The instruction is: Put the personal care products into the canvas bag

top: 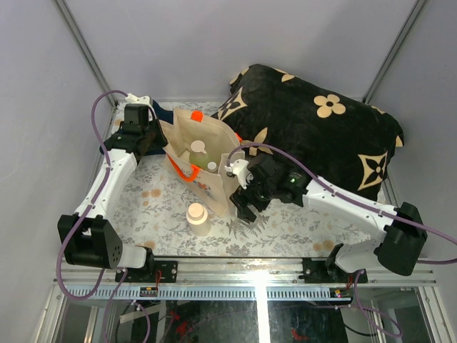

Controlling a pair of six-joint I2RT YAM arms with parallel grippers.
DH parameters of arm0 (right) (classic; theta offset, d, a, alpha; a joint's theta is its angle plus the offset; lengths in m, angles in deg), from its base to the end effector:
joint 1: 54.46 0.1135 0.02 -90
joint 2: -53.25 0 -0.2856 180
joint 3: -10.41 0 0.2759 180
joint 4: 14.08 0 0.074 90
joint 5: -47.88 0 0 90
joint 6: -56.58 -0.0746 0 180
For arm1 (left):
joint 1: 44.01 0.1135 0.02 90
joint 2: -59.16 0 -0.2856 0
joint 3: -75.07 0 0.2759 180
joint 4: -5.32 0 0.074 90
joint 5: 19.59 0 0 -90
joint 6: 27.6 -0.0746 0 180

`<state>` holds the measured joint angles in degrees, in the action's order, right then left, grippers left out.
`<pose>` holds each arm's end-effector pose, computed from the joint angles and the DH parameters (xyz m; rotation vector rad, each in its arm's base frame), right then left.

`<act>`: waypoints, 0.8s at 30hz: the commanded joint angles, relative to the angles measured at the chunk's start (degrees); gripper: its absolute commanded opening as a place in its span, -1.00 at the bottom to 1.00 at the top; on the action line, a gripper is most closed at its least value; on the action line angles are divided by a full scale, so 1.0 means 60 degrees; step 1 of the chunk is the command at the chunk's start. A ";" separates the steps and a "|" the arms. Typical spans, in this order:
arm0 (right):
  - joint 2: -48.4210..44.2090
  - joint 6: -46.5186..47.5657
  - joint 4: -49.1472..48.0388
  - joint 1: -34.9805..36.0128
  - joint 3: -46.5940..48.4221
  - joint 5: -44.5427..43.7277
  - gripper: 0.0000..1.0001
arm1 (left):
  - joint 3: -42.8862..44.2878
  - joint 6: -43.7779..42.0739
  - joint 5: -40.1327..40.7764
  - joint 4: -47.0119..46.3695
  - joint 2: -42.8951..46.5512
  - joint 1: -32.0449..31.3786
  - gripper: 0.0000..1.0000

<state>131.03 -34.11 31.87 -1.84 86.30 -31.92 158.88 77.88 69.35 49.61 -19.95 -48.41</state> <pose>0.1924 0.2736 0.2743 -1.1663 2.1996 0.6287 0.3544 -0.0287 0.3219 -0.2093 2.2602 -0.2051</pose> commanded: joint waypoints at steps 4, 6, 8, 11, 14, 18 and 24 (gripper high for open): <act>0.0336 -0.0098 -0.0718 0.0120 -0.0287 0.0204 0.47 | 0.0028 -0.0223 0.0188 -0.0154 0.0161 0.0031 -1.00; 0.0306 -0.0048 -0.0667 0.0113 -0.0304 0.0106 0.21 | 0.0011 -0.0234 0.0194 -0.0147 0.0163 0.0030 -1.00; 0.0234 -0.0031 -0.0658 0.0115 -0.0307 -0.0034 -0.21 | 0.0014 -0.0237 0.0202 -0.0153 0.0159 0.0026 -1.00; 0.0114 -0.0105 -0.0692 0.0121 -0.0269 -0.0248 -0.78 | -0.0001 -0.0252 0.0178 -0.0150 0.0139 0.0021 -1.00; 0.0012 -0.0240 -0.0531 0.0109 -0.0042 -0.0547 -1.00 | -0.0005 -0.0252 0.0169 -0.0146 0.0142 0.0029 -1.00; -0.0173 -0.0374 0.0023 0.0116 0.0614 -0.1153 -1.00 | -0.0050 -0.0266 0.0176 -0.0165 0.0168 0.0027 -1.00; -0.0568 -0.0358 0.0846 0.0114 0.2276 -0.1226 -1.00 | -0.0060 -0.0281 0.0141 -0.0183 0.0060 0.0019 -1.00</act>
<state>133.11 -35.60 37.93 -1.58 89.25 -38.68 158.88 77.51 69.33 49.61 -19.93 -48.41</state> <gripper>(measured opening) 0.555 0.153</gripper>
